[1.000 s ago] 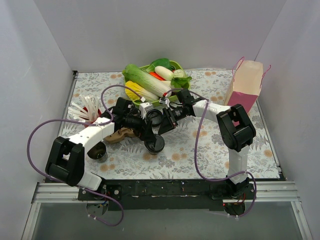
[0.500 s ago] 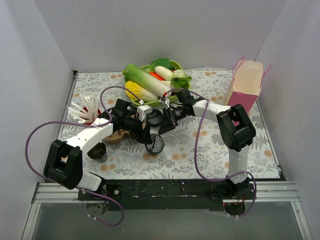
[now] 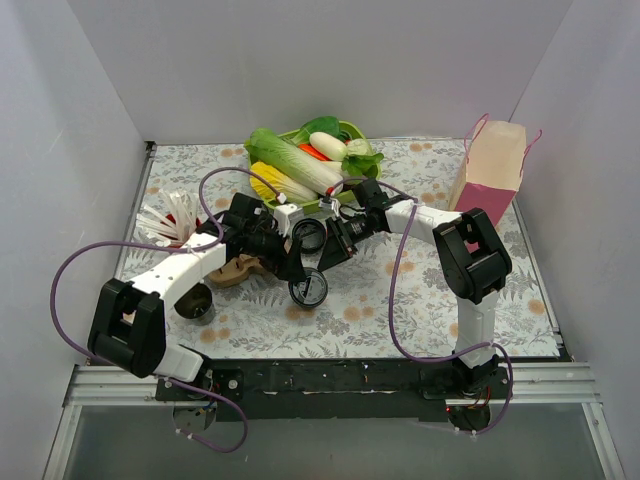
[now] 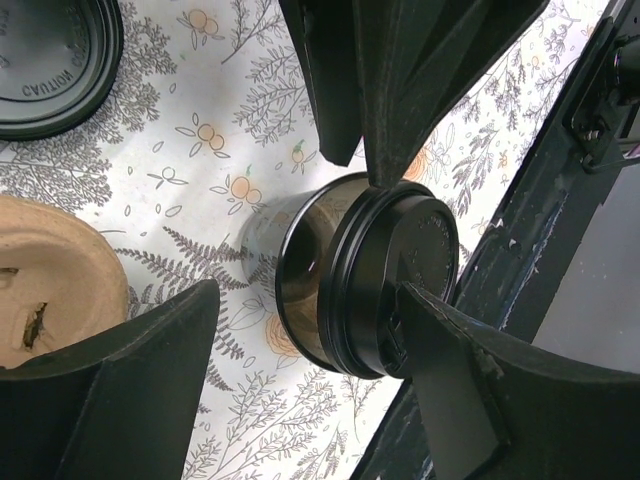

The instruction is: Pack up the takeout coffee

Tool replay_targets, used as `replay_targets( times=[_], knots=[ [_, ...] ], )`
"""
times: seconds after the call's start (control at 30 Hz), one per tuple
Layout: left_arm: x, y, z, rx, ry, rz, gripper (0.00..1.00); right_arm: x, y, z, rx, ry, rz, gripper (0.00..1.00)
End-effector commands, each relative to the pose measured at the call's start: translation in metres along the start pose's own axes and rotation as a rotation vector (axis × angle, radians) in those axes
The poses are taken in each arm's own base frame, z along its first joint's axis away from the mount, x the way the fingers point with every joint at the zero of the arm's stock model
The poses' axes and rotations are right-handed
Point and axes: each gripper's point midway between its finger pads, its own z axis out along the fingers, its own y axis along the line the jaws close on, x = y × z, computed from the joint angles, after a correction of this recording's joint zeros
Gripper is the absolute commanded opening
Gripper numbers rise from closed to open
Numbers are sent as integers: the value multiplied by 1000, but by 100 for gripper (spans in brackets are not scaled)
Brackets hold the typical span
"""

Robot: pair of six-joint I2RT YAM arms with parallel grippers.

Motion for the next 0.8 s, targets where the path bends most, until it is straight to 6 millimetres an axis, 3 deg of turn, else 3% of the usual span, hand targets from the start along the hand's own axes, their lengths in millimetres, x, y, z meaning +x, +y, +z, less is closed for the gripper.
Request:
replay_targets(
  times=[0.0, 0.27, 0.77],
  knots=[
    [-21, 4, -4, -20, -47, 27, 72, -14, 23, -5, -2, -18, -107, 37],
    [-21, 8, -5, -30, -37, 53, 71, -34, 33, -10, 4, -43, -187, 37],
    [-25, 18, -1, -60, -34, 49, 70, -30, 35, -12, 10, -36, -216, 38]
  ],
)
